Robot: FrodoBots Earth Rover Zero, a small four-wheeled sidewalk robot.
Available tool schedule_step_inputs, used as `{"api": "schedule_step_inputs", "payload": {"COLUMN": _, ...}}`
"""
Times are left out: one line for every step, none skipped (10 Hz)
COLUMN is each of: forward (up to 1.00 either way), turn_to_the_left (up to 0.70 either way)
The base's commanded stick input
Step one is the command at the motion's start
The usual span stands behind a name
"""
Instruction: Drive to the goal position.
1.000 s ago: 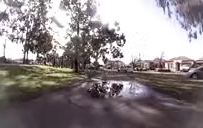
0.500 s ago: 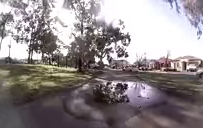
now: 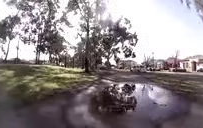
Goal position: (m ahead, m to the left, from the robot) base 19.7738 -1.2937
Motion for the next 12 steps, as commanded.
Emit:
{"api": "schedule_step_inputs", "payload": {"forward": 0.70, "turn_to_the_left": 0.00}}
{"api": "schedule_step_inputs", "payload": {"forward": 0.70, "turn_to_the_left": 0.00}}
{"api": "schedule_step_inputs", "payload": {"forward": 0.70, "turn_to_the_left": 0.00}}
{"api": "schedule_step_inputs", "payload": {"forward": 0.70, "turn_to_the_left": 0.00}}
{"api": "schedule_step_inputs", "payload": {"forward": 0.70, "turn_to_the_left": 0.00}}
{"api": "schedule_step_inputs", "payload": {"forward": 0.70, "turn_to_the_left": 0.00}}
{"api": "schedule_step_inputs", "payload": {"forward": 0.70, "turn_to_the_left": -0.09}}
{"api": "schedule_step_inputs", "payload": {"forward": 0.70, "turn_to_the_left": -0.19}}
{"api": "schedule_step_inputs", "payload": {"forward": 0.70, "turn_to_the_left": -0.29}}
{"api": "schedule_step_inputs", "payload": {"forward": 0.70, "turn_to_the_left": -0.35}}
{"api": "schedule_step_inputs", "payload": {"forward": 0.70, "turn_to_the_left": -0.35}}
{"api": "schedule_step_inputs", "payload": {"forward": 0.70, "turn_to_the_left": -0.35}}
